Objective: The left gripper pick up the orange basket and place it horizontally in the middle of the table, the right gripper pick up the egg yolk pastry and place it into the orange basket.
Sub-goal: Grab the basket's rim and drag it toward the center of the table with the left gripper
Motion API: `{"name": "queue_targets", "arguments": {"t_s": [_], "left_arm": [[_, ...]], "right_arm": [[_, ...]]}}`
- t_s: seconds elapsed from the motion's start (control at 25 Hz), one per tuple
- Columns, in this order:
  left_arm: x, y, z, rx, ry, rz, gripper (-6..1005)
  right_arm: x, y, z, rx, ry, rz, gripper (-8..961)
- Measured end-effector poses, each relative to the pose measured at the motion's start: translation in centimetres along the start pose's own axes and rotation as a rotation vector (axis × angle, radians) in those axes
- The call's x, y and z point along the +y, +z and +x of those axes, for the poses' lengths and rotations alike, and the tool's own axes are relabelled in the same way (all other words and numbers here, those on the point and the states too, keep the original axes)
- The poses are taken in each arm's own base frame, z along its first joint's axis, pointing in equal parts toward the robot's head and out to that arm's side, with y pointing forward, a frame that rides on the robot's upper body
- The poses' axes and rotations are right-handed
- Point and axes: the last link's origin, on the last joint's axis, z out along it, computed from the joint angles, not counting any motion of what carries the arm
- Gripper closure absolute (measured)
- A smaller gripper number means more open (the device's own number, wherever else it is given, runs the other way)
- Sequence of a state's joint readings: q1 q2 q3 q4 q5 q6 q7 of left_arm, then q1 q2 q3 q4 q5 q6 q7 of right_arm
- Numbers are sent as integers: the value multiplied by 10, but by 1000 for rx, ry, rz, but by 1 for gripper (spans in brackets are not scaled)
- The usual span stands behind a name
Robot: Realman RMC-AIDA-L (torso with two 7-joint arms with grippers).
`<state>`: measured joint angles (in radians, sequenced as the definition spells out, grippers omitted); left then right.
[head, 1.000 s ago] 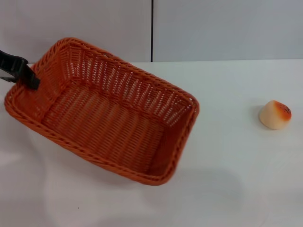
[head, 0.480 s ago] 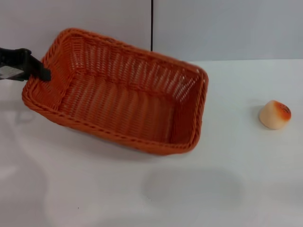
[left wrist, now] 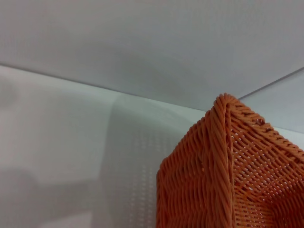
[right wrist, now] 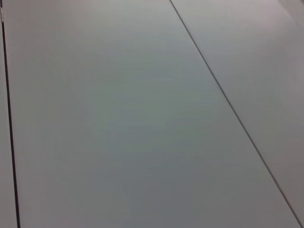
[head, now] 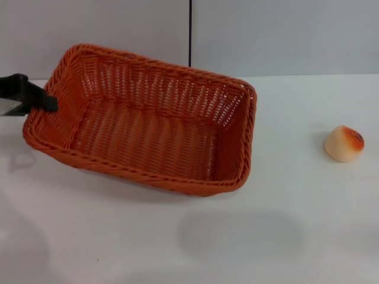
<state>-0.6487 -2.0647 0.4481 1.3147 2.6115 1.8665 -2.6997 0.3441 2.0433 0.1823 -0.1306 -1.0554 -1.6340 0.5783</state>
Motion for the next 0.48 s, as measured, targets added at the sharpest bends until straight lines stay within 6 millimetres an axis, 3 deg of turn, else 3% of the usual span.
{"name": "queue_targets", "arguments": {"t_s": [0.2,0.48], "left_arm": [[-11,3,-15,14,-43,-23,819],[-9,13,-27,-4,-31,-49,818]], "right_arm": [[1,2,3,10,4,4,439],[4,5,5,14,11,3,441]]}}
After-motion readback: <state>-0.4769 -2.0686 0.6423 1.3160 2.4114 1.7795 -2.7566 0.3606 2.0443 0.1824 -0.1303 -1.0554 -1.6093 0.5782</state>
